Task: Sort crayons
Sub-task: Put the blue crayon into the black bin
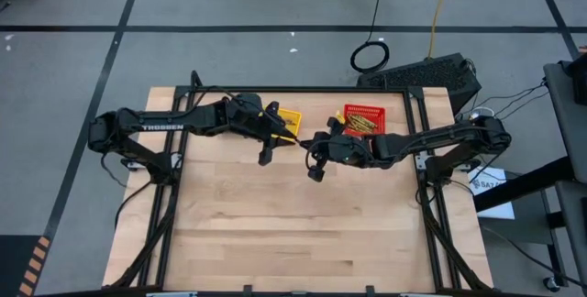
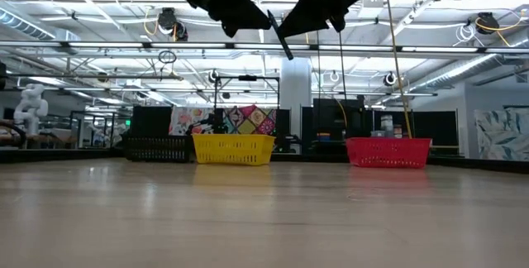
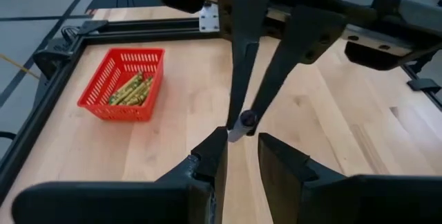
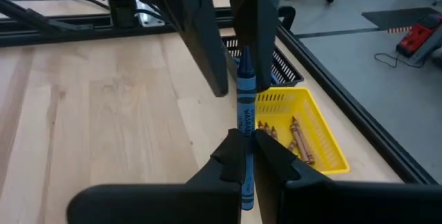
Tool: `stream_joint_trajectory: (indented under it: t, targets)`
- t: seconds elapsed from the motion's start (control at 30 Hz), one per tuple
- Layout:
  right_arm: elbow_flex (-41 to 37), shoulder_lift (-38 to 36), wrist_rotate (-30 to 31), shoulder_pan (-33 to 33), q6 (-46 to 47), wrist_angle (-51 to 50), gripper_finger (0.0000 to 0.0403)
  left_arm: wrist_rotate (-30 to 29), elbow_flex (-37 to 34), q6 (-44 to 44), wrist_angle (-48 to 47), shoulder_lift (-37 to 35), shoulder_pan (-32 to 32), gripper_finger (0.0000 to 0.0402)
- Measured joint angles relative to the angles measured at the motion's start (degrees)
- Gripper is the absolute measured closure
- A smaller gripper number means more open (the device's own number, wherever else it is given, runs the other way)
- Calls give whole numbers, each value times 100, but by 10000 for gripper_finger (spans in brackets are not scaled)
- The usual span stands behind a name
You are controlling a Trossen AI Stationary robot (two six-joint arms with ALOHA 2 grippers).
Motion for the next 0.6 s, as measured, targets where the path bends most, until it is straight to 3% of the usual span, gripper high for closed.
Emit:
stream_joint_trajectory:
  t: [0.6]
  targets:
    - [-2, 2, -290, -164, -187, 558, 403, 39, 2, -90, 395, 2, 0, 318]
